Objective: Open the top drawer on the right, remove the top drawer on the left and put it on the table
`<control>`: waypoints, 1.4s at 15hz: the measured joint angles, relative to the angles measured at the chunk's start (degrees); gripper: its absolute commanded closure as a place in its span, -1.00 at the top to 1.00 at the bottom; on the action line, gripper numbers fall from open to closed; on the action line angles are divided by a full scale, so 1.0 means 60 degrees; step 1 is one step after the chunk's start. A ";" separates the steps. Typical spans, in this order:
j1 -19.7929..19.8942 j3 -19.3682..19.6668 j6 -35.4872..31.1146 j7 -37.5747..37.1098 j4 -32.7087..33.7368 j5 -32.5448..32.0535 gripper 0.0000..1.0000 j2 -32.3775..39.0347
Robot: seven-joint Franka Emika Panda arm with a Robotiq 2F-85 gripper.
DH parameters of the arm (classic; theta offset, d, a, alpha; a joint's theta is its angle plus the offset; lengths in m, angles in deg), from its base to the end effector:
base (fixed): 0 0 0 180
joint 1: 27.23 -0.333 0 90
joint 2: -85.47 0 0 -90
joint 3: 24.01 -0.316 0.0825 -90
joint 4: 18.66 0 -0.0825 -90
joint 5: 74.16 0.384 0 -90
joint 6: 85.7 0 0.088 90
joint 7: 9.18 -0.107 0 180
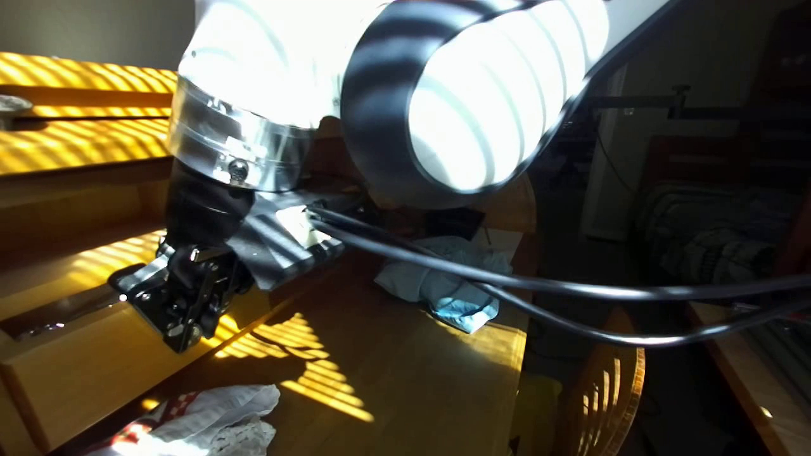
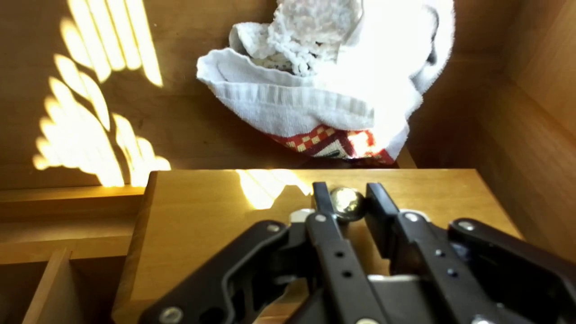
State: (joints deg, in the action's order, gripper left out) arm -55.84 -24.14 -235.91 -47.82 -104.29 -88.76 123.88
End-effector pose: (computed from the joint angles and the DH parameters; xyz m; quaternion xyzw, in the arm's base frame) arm 0.6559 0.3660 0.3249 -0.9706 -0.0090 -0.2345 0.0532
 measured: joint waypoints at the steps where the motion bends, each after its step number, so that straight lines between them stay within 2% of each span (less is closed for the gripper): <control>1: 0.0141 -0.0143 0.0003 0.0212 -0.0004 0.0189 -0.88 -0.0005; 4: 0.0551 -0.0563 0.0007 0.0947 -0.0058 0.0822 -0.88 -0.0033; 7: 0.0667 -0.0704 0.0128 0.1452 -0.0078 0.1045 -0.88 -0.0061; 11: 0.0592 -0.0721 0.0604 0.1752 -0.0066 0.1041 -0.88 -0.0145; 17: 0.0241 -0.0821 0.2089 0.1839 -0.0237 0.1039 -0.88 -0.0558; 21: 0.0063 -0.0852 0.2430 0.1840 -0.0337 0.1037 -0.88 -0.0635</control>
State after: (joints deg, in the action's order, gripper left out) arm -55.46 -29.25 -221.33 -36.77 -106.31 -82.53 120.07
